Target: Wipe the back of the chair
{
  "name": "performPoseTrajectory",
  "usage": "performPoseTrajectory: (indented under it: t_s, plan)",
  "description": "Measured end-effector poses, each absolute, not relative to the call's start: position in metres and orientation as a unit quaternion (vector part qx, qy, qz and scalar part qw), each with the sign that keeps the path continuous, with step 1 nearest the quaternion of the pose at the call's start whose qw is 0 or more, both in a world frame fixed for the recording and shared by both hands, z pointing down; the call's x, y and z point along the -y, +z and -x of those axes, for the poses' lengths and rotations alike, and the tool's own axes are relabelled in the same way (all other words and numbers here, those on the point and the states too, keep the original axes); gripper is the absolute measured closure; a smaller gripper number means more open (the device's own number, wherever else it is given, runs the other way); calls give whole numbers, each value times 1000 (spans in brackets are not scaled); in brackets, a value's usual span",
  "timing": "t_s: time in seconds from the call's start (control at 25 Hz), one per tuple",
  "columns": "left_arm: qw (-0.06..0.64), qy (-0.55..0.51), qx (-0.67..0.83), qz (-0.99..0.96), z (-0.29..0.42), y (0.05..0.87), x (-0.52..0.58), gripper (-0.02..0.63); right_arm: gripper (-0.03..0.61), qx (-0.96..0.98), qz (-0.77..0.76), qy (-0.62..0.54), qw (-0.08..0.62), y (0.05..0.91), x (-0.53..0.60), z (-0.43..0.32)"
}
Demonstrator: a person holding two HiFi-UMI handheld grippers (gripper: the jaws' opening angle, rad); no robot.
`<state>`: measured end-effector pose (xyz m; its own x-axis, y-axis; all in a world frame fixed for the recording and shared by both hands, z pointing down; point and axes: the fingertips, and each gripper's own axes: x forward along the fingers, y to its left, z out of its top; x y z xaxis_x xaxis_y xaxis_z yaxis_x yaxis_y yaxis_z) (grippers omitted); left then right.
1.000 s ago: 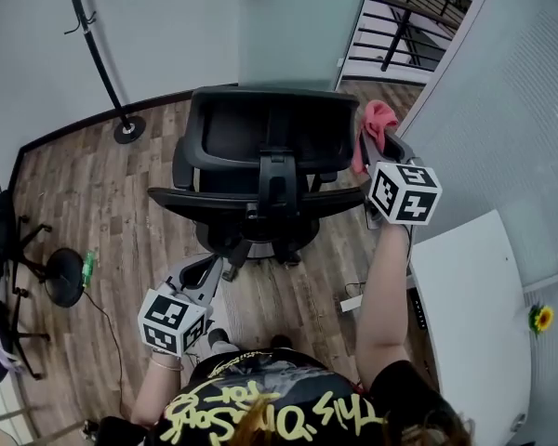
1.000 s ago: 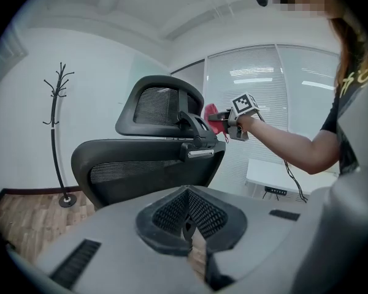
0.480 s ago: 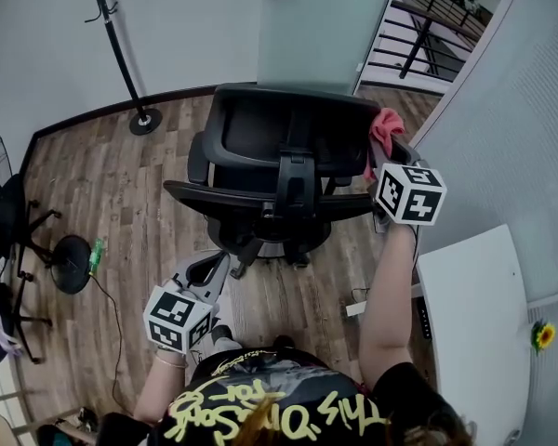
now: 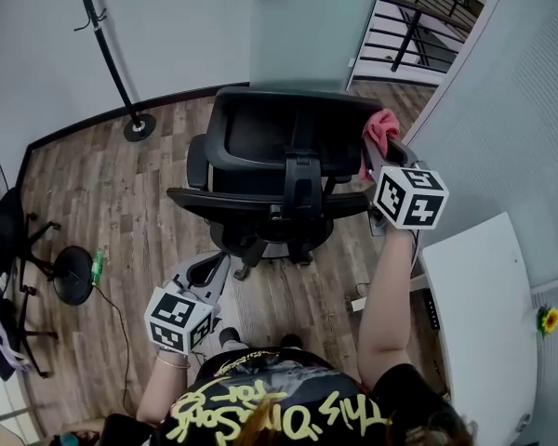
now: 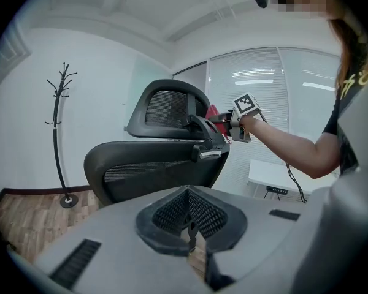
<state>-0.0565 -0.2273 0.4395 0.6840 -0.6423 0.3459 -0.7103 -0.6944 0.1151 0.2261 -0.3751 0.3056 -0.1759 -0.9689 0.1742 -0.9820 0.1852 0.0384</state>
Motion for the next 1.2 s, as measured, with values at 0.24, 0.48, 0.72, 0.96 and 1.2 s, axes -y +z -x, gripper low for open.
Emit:
performPoseTrajectory:
  t_s: [0.24, 0.48, 0.72, 0.96, 1.2]
  plan:
    - [117, 143, 354, -917, 63, 438, 235, 621, 515, 770, -633, 37, 72, 302, 373, -203]
    - [116, 145, 342, -921, 73, 441, 243, 620, 515, 770, -633, 38, 73, 304, 380, -185]
    - [115, 144, 332, -925, 84, 440, 249, 621, 515, 768, -635, 43, 64, 303, 383, -172]
    - [114, 145, 327, -927, 97, 443, 255, 621, 515, 778, -625, 44, 44, 296, 376, -156]
    - [114, 147, 316, -930, 104, 444, 257, 621, 515, 794, -606, 34, 27, 279, 364, -132]
